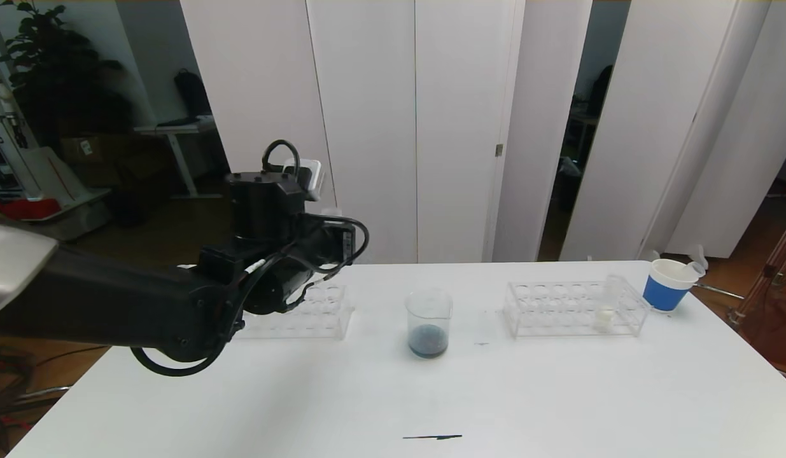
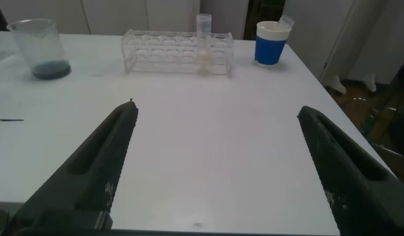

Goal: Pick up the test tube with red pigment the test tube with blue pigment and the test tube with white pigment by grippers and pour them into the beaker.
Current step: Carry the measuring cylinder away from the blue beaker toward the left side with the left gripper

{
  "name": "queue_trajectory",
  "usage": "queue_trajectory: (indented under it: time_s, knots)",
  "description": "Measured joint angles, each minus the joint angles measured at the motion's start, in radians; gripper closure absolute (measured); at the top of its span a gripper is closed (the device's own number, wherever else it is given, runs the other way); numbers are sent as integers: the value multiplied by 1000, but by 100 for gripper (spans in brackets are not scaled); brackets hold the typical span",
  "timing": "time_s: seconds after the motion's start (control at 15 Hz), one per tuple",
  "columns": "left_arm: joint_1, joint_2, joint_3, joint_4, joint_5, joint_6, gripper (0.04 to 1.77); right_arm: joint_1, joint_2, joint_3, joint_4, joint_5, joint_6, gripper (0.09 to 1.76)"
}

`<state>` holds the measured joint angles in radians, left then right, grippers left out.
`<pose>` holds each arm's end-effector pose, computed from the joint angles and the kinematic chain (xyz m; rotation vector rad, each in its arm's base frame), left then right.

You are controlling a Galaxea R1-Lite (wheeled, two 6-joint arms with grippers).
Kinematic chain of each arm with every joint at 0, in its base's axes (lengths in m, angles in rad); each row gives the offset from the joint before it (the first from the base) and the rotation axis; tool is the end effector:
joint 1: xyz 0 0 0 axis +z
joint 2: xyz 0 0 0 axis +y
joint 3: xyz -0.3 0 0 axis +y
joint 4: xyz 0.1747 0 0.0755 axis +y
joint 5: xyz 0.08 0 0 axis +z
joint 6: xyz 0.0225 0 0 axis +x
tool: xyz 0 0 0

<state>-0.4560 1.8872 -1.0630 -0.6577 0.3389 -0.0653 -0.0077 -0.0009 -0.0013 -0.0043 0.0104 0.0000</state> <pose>0.3330 -0.1550 0.1914 -0.0006 0.1573 -0.1117 -0.0230 0.0004 0.0763 -0.0001 -0.0065 0.0027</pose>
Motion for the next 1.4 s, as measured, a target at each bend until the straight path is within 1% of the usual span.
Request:
queue_trajectory:
  time_s: [0.07,0.13,0.2,0.33,0.4,0.53,0.6,0.8,0.93,1.07,1.2,1.4]
  knots:
    - [0,-18,-1,14,3,-67,124,0,0,0,0,0,0,10]
    - [4,-32,7,15,7,-116,124,0,0,0,0,0,0,10]
    - [10,-43,24,5,35,-139,124,0,0,0,0,0,0,10]
    - [30,-47,53,-49,110,-142,124,0,0,0,0,0,0,10]
    - [48,-43,71,-97,144,-139,124,0,0,0,0,0,0,10]
    - [102,-26,105,-214,190,-130,124,0,0,0,0,0,0,10]
    - [136,-16,117,-260,199,-124,124,0,0,0,0,0,0,10]
    - [257,8,139,-347,199,-113,124,0,0,0,0,0,0,10]
    - [361,24,138,-422,192,-69,124,1,0,0,0,0,0,10]
    - [458,46,129,-509,187,-2,124,0,0,0,0,0,0,10]
    - [541,81,118,-597,183,23,124,0,0,0,0,0,0,10]
    - [622,149,111,-687,146,27,124,0,0,0,0,0,0,10]
